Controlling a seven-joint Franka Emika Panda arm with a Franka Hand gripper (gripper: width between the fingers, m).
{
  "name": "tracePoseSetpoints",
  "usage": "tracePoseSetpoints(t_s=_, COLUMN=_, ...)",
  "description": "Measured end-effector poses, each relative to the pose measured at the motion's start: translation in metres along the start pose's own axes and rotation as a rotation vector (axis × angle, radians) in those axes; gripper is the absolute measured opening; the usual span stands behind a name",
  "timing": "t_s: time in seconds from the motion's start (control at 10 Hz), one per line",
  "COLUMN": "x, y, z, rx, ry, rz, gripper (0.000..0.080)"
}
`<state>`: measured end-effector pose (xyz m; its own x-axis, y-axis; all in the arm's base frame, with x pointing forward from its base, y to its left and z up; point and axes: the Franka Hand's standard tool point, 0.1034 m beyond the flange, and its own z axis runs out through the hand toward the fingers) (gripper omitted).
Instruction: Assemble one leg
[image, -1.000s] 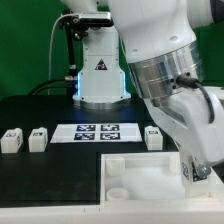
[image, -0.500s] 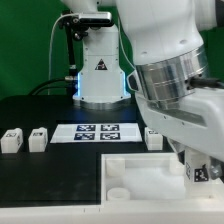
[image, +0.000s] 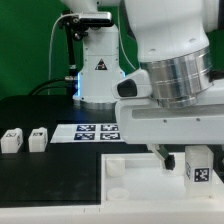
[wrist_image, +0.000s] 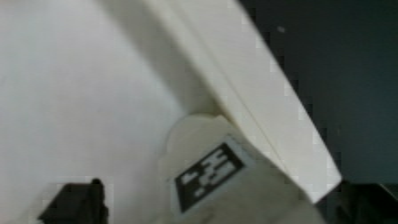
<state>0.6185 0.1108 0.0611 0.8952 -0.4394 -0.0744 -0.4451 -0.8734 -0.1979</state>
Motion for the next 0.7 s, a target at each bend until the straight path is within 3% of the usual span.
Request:
tracePoseSetpoints(t_s=0.2, x=0.0028, y=-0.0006, z=0.0, rx=-0.034, ry=0.033, rz=-0.309, gripper=0.0649)
tracePoseSetpoints(t_s=0.3, x=0.0047, y=-0.0009, z=-0.0006, rx=-0.039, ry=0.044, rz=-0.445, gripper=0.0649)
tracePoseSetpoints(t_s=0.4, x=0.0043, y=-0.0022, z=-0.0004, rx=-0.027, ry=0.046, rz=-0.348, gripper=0.0649)
tracePoseSetpoints(t_s=0.5, x=0.0043, y=-0.0021, z=-0.0004, rx=-0.026, ry=0.046, rz=-0.328, gripper=0.0525)
tracePoseSetpoints(t_s=0.6, x=0.0042, y=-0.0023, z=-0.0004, rx=-0.025, ry=0.046, rz=-0.287, gripper=0.0525)
tracePoseSetpoints(t_s=0.7, x=0.0039, y=-0.0029, z=-0.0003, rx=-0.02, ry=0.046, rz=-0.194, gripper=0.0386)
